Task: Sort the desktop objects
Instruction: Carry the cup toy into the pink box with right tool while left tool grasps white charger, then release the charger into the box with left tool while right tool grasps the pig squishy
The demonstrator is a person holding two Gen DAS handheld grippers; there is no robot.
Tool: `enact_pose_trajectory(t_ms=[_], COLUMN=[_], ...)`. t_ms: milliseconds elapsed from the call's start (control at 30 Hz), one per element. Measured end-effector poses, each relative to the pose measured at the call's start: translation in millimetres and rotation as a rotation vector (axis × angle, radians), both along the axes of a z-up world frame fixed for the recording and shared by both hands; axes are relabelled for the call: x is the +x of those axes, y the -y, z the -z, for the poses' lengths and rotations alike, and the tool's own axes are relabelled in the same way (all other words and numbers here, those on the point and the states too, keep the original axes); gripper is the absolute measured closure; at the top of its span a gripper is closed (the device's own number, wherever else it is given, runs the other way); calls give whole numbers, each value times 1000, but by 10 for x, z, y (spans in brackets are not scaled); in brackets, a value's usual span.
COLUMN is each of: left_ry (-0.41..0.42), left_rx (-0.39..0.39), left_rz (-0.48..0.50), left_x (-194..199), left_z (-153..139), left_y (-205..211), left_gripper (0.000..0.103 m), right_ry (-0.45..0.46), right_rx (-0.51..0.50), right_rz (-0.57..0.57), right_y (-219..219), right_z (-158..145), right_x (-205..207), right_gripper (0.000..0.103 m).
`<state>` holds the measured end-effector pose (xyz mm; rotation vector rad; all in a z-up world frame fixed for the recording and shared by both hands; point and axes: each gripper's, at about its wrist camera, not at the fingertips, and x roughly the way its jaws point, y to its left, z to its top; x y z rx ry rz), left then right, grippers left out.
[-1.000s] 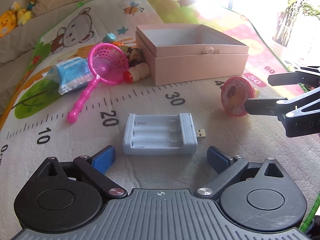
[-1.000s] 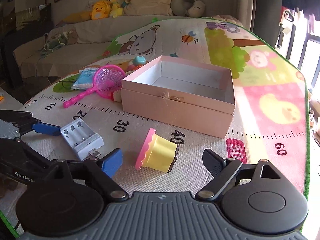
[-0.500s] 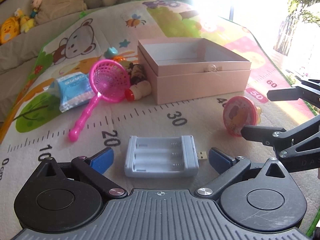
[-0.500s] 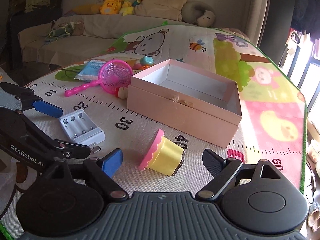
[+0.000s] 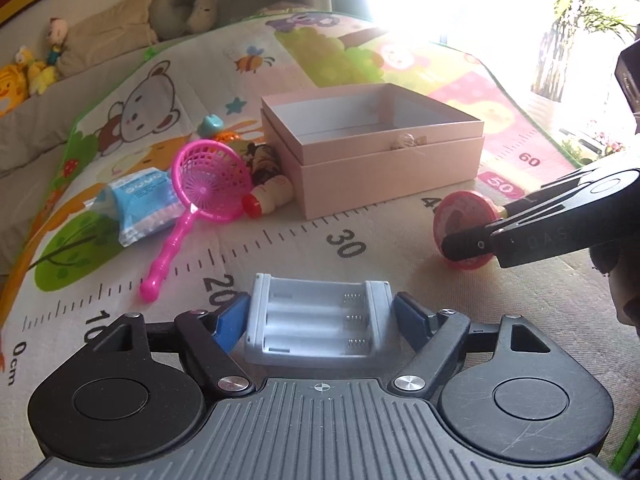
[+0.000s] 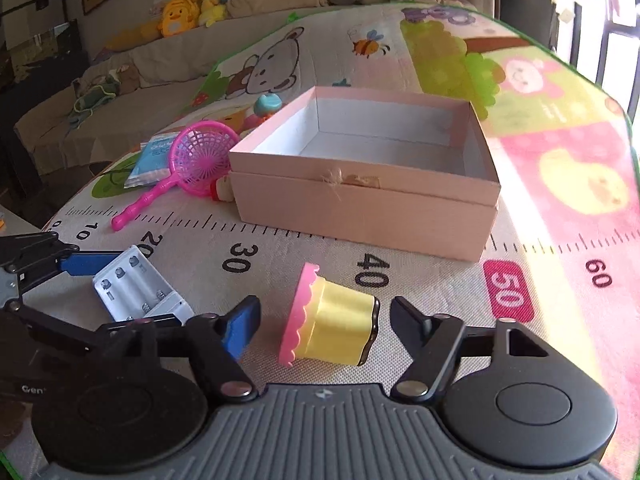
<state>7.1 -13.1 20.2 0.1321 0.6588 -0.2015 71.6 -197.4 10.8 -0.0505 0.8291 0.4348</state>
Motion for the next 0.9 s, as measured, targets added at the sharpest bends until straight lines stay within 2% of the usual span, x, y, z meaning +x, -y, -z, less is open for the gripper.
enact_pose_trajectory(t_ms=[67, 133, 233, 333, 433, 533, 600, 667, 700, 733, 800, 900], left_ry=[33, 82, 217, 326, 341, 341, 295, 246, 246, 263, 292, 288], left_rx=[-12, -21, 3, 24, 3, -12, -30, -41, -55, -65, -33, 46], left_rz=[16, 34, 56, 61, 55, 39, 42, 31, 31, 35, 29, 4], left_x=[-71, -101, -33, 218, 625, 1090, 1387, 1488, 1437, 1334, 1097, 828], left_z=[-127, -312, -692, -964, -1053, -994, -892, -820, -798, -770, -691, -490], left_y=[-28, -38, 32, 153, 263, 352, 338, 245, 149, 49, -117, -295], left_gripper=[20, 20, 20, 20, 20, 20, 20, 17, 13, 4, 4, 4], right_ry=[-11, 43, 153, 275, 313, 255, 209, 164, 149, 141, 145, 139], right_rx=[15, 3, 39, 59, 43, 27, 28, 26, 23, 22, 18, 14], right_rz=[-3, -15, -17, 24, 73, 97, 89, 106, 128, 126, 108, 82], right_y=[65, 118, 239, 333, 338, 271, 204, 152, 143, 129, 97, -18], right_z=[-54, -234, -700, -1185, -1395, -1362, -1253, -1123, -1072, -1032, -977, -933], right_x=[-45, -152, -234, -124, 214, 700, 1021, 1289, 1362, 1402, 1407, 1413], right_gripper=[61, 61, 61, 61, 61, 61, 61, 59, 56, 56, 56, 56])
